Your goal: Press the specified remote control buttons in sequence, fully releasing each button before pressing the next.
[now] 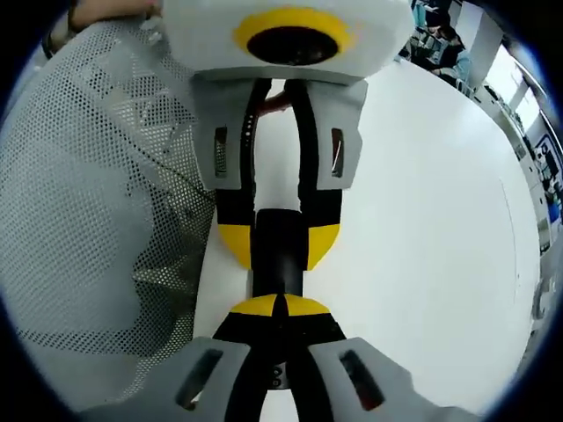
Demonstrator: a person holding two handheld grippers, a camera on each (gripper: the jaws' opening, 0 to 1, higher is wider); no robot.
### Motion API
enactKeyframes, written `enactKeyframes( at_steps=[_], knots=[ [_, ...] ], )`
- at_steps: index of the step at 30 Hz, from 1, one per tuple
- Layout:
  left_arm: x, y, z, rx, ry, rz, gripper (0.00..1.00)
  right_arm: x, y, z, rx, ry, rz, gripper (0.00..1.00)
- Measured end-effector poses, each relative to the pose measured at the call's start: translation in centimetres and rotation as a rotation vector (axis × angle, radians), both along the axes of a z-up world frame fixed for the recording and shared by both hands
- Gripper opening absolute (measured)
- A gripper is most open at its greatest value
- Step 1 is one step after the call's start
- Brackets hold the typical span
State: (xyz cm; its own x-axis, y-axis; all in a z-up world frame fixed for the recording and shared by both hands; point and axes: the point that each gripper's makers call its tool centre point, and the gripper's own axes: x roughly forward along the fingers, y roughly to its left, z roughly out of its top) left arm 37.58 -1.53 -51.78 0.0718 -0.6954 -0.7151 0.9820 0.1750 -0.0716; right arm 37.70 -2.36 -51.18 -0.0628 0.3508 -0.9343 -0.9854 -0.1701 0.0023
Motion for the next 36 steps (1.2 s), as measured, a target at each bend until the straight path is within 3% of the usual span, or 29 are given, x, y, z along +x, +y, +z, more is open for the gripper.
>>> enactKeyframes(
  at_steps=[3,7,16,20,26,28,36],
  knots=[
    [-0.02,-0.05,0.04,0.000,0.000,0.001,0.24,-0.10,-0.07,0.04,0.010,-0.022,0.029,0.00],
    [-0.01,-0.07,0.02,0.001,0.001,0.001,0.24,0.05,0.30,0.14,0.046,-0.012,-0.014,0.00],
    [-0.03,-0.09,0.04,0.000,-0.001,0.003,0.25,-0.12,0.42,0.03,0.021,-0.038,0.052,0.00],
    [0.00,-0.09,0.01,-0.001,0.001,0.002,0.25,-0.05,0.32,0.11,0.050,-0.035,0.006,0.00],
    [0.02,-0.07,-0.03,-0.001,0.000,0.004,0.25,-0.16,0.45,0.13,0.049,-0.085,0.056,0.00],
    [0.02,-0.07,-0.04,0.000,0.000,0.005,0.25,-0.12,0.49,0.16,0.060,-0.053,-0.004,0.00],
    [0.00,-0.06,-0.01,-0.002,0.002,0.006,0.25,-0.07,0.88,0.14,0.068,-0.024,-0.001,0.00]
  ],
)
